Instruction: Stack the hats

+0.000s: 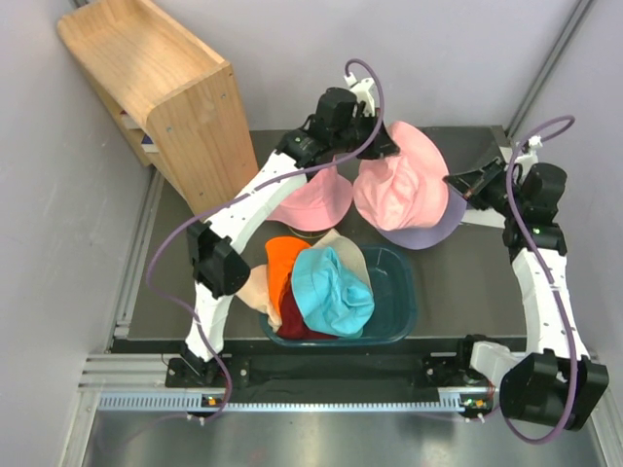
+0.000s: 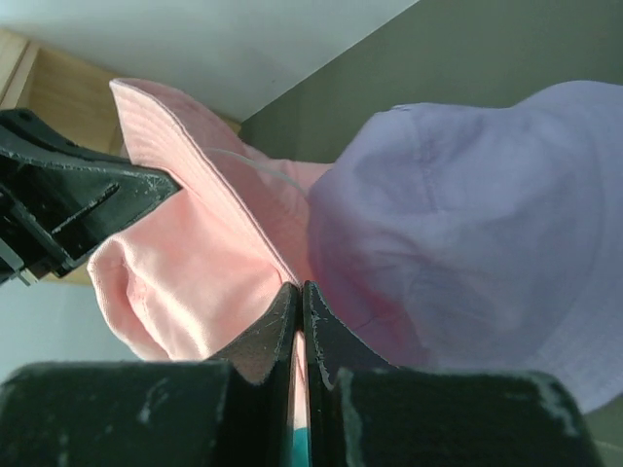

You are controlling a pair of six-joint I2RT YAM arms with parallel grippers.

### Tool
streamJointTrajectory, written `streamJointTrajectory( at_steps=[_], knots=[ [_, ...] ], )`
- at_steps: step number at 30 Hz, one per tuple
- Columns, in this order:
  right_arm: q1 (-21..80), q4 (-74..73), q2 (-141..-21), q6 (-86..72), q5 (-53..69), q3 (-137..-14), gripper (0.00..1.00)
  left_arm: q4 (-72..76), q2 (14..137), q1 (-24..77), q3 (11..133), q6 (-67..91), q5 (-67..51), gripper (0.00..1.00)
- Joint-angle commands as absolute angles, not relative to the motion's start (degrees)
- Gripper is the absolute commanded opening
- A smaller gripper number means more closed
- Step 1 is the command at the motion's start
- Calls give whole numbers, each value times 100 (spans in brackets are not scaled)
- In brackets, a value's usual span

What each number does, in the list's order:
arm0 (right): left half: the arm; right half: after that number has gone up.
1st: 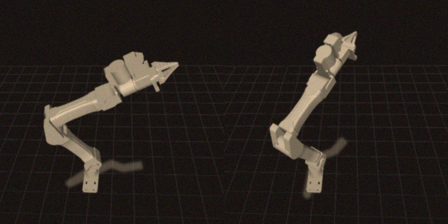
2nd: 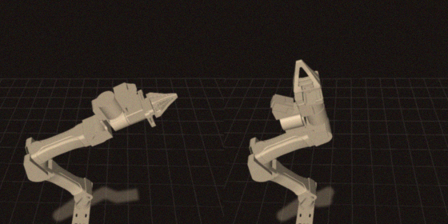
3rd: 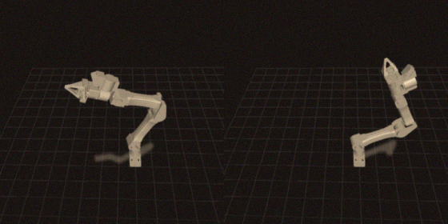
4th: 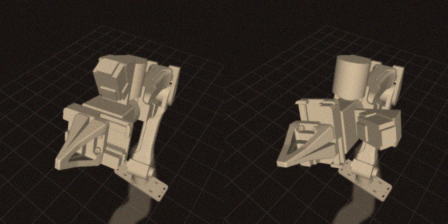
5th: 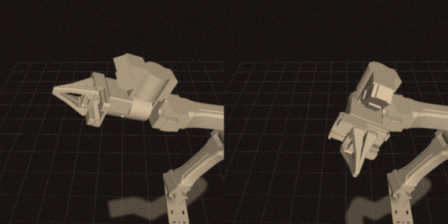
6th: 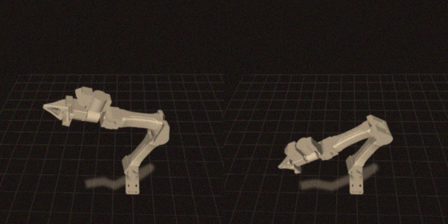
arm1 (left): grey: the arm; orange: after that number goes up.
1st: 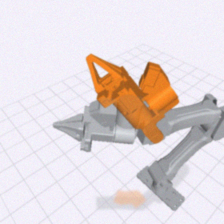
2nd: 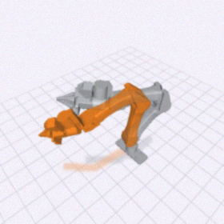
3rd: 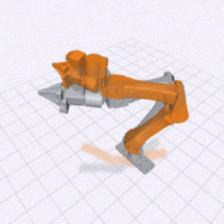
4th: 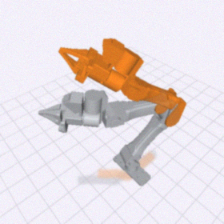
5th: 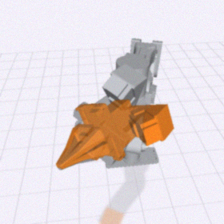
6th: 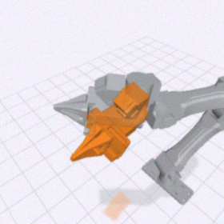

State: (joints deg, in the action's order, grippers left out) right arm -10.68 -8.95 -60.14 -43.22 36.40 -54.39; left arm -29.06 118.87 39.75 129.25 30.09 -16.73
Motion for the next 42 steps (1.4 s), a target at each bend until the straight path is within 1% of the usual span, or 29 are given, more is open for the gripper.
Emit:
streamJointTrajectory(
  at_steps=[1, 2, 3, 6, 7, 8, 9, 10, 12, 13, 14, 16, 17, 19, 21, 23, 24, 26, 28, 29, 33, 37, 42],
  knots=[
    [-1397, -1221, -5976, -4175, 2874, -5476, 0, -1759, 12172, 3814, 13104, 3243, -1556, 4],
    [-1424, -1256, -5968, -4140, 2752, -5476, 0, -1680, 12225, 3823, 13122, 3278, -1564, 4],
    [-1433, -1300, -5976, -4140, 2673, -5493, 0, -1600, 12278, 3823, 13157, 3304, -1591, 8],
    [-1485, -1388, -5959, -4157, 2462, -5476, 0, -1354, 12489, 3814, 13333, 3454, -1538, 9],
    [-1494, -1441, -5950, -4157, 2383, -5484, 0, -1206, 12559, 3814, 13359, 3480, -1547, 14],
    [-1494, -1520, -5933, -4122, 2234, -5493, 0, -1100, 12586, 3806, 13377, 3515, -1547, 20],
    [-1494, -1547, -5924, -4096, 2172, -5511, 0, -1020, 12603, 3797, 13386, 3533, -1529, 31],
    [-1494, -1599, -5924, -4078, 2119, -5502, 0, -950, 12647, 3788, 13386, 3551, -1521, 49],
    [-1494, -1617, -5924, -4060, 1969, -5415, 0, -809, 12683, 3779, 13412, 3595, -1512, 58],
    [-1494, -1626, -5915, -4078, 1934, -5388, 0, -791, 12665, 3771, 13412, 3595, -1503, 66],
    [-1494, -1600, -5906, -4113, 1890, -5344, 0, -791, 12639, 3779, 13412, 3560, -1425, 71],
    [-1494, -1556, -5889, -4148, 1829, -5265, 0, -791, 12473, 3771, 13403, 3437, -1337, 78],
    [-1494, -1530, -5871, -4175, 1741, -5239, 0, -808, 12393, 3771, 13360, 3297, -1275, 84],
    [-1503, -1494, -5854, -4184, 1644, -5212, 0, -852, 12113, 3771, 13254, 3138, -1152, 86],
    [-1503, -1477, -5897, -4210, 1582, -5212, 0, -983, 11910, 3771, 13000, 2910, -1230, 85],
    [-1494, -1389, -5958, -4262, 1573, -5203, 0, -1212, 11629, 3779, 12711, 2700, -1414, 81],
    [-1494, -1363, -5976, -4271, 1582, -5203, 0, -1369, 11463, 3814, 12631, 2611, -1537, 74],
    [-1503, -1310, -6046, -4280, 1582, -5229, 0, -1976, 11269, 3919, 12333, 2244, -1460, 71],
    [-1494, -1283, -6091, -4272, 1573, -5256, 0, -2319, 10874, 4200, 12043, 1944, -1180, 71],
    [-1503, -1266, -6134, -4263, 1556, -5273, 0, -2355, 10733, 4314, 11710, 1725, -1056, 71],
    [-1494, -1204, -6222, -4245, 1556, -5326, 0, -2294, 10013, 4833, 10987, 1670, -651, 71],
    [-1494, -1213, -6275, -4166, 1582, -5335, 0, -2154, 9747, 5062, 10583, 1968, -501, 71],
    [-1459, -1204, -6267, -4140, 1582, -5300, 0, -2100, 9931, 5203, 10556, 2083, -387, 70]
  ],
)
